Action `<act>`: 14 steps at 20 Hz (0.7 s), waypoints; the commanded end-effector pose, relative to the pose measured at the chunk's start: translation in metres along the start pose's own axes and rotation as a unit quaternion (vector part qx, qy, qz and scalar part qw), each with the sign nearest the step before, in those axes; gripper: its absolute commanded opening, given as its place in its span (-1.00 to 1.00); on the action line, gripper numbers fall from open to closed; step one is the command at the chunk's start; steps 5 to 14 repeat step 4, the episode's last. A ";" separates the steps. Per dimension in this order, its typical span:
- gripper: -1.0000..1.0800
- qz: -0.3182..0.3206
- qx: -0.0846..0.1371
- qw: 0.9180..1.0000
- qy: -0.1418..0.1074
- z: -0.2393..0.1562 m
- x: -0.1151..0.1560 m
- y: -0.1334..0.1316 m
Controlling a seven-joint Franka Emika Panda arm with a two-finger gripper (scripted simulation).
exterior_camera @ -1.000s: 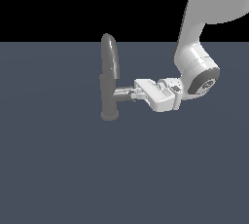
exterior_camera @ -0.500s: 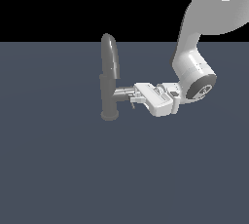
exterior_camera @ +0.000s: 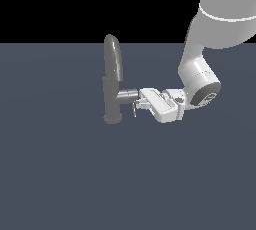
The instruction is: Turn on the faucet by rotating a designated handle.
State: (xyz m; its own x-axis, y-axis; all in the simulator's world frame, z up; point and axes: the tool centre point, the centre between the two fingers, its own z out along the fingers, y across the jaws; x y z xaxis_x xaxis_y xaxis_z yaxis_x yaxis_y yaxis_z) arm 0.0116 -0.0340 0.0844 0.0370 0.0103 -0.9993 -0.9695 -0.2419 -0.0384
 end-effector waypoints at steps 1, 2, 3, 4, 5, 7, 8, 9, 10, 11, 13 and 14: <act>-1.00 0.017 0.003 1.000 0.001 0.010 0.033 0.000; -1.00 0.018 0.004 1.000 0.001 0.010 0.036 0.000; -1.00 0.019 0.004 1.000 0.001 0.010 0.039 -0.001; -1.00 0.019 0.004 1.000 0.001 0.010 0.039 -0.001; -1.00 0.019 0.004 1.000 0.001 0.010 0.039 -0.001; -1.00 0.019 0.004 1.000 0.001 0.010 0.039 -0.001; -1.00 0.019 0.004 1.000 0.001 0.010 0.039 -0.001; -1.00 0.019 0.004 1.000 0.001 0.010 0.039 -0.001; -1.00 0.019 0.004 1.000 0.001 0.010 0.039 -0.001; -1.00 0.019 0.004 1.000 0.001 0.010 0.039 -0.001; -1.00 0.019 0.004 1.000 0.001 0.010 0.039 -0.001; -1.00 0.019 0.004 1.000 0.001 0.010 0.039 -0.001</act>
